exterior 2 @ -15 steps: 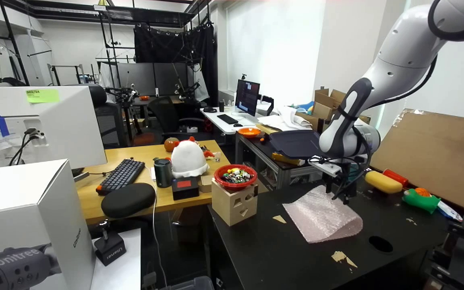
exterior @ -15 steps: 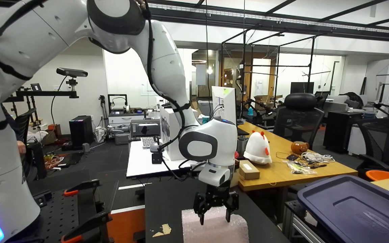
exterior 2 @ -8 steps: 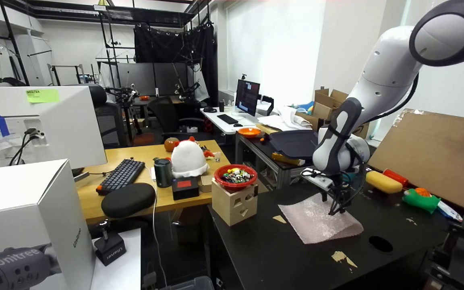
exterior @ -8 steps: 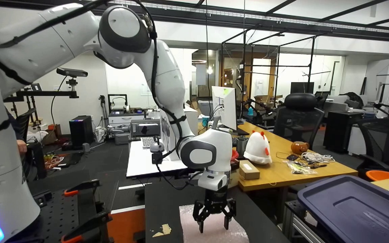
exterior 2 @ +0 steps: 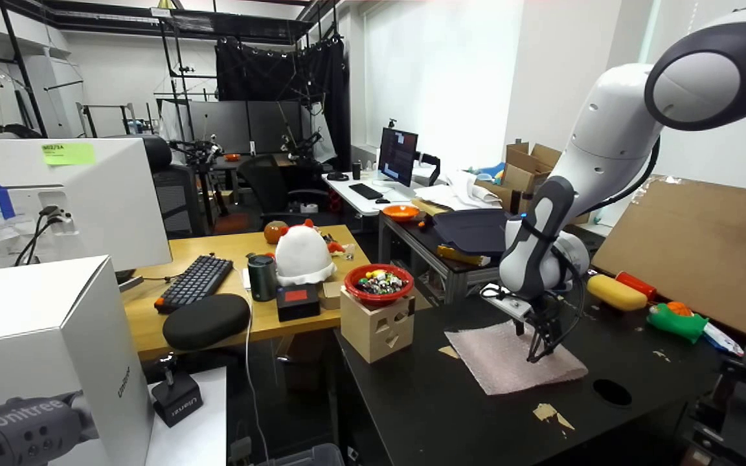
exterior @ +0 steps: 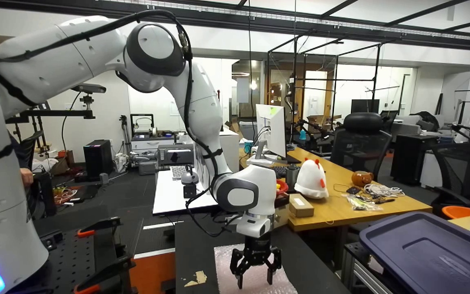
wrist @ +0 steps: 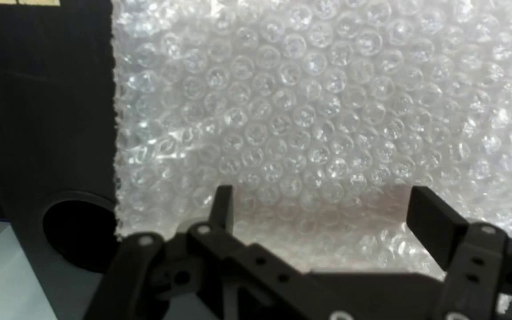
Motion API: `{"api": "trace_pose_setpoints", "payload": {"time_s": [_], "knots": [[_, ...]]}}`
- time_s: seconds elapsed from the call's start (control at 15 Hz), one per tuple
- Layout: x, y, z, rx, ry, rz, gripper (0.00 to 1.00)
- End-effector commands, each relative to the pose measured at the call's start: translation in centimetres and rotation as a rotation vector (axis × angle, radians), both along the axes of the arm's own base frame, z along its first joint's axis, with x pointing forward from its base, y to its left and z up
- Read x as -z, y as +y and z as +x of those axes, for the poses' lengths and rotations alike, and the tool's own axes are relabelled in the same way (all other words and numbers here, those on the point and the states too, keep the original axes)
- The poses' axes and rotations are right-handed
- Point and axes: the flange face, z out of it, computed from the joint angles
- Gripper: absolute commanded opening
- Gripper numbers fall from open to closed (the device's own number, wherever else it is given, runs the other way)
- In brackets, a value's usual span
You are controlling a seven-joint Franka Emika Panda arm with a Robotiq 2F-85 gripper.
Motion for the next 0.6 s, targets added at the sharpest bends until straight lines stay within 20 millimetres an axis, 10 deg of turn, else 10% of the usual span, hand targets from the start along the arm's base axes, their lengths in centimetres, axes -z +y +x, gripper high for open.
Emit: {"api": "trace_pose_setpoints", "payload": {"time_s": [0.0, 0.53], "knots": [[1.5, -0.3, 0.3, 0.043, -0.036, 0.03, 1.0], [7.6, -1.7, 0.2, 0.174, -0.082, 0.204, 1.0]]}}
